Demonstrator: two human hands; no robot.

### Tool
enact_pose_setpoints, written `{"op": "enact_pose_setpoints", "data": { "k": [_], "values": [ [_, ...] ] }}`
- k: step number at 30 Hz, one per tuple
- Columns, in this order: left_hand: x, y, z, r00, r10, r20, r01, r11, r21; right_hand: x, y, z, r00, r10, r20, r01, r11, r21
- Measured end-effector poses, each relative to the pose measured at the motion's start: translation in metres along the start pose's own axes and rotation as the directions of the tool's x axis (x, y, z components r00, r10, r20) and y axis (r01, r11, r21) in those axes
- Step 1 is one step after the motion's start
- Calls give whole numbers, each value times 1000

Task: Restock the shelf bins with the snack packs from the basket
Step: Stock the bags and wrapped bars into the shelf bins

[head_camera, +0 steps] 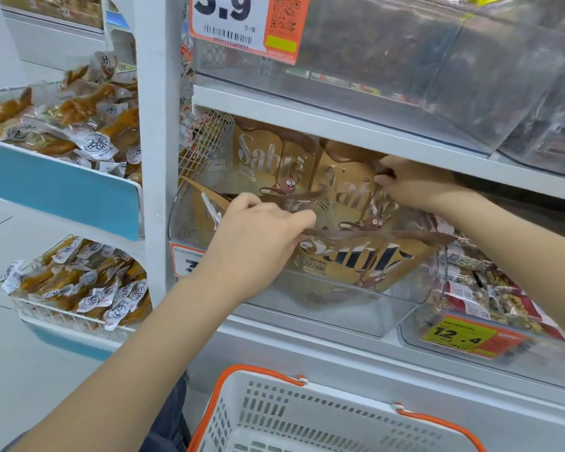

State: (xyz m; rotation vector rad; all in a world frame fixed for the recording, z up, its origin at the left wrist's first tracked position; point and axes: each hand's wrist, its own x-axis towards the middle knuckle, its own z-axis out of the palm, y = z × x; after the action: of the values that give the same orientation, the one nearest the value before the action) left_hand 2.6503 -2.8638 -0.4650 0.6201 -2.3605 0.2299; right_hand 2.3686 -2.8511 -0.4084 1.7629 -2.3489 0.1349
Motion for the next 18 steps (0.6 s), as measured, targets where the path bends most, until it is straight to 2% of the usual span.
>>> {"op": "enact_pose_setpoints", "data": {
  "k": [3,6,12,15,18],
  "values": [
    [-5,2,2,1000,10,-1,-10,1000,16,19,-2,5,997,64,31,-67,993,97],
    [-7,1,3,1000,16,0,-16,1000,10,29,4,9,996,85,8,-85,993,77],
    [-5,0,5,999,26,-33,-26,1000,7,15,3,11,999,12,-39,-9,995,97],
    [-6,-1,4,999,29,-43,-29,1000,6,9,2,11,999,-40,-29,44,985,166],
    [-7,0,4,999,26,-29,-26,1000,-2,14,4,12,1000,-9,-14,12,971,237]
  ]
}}
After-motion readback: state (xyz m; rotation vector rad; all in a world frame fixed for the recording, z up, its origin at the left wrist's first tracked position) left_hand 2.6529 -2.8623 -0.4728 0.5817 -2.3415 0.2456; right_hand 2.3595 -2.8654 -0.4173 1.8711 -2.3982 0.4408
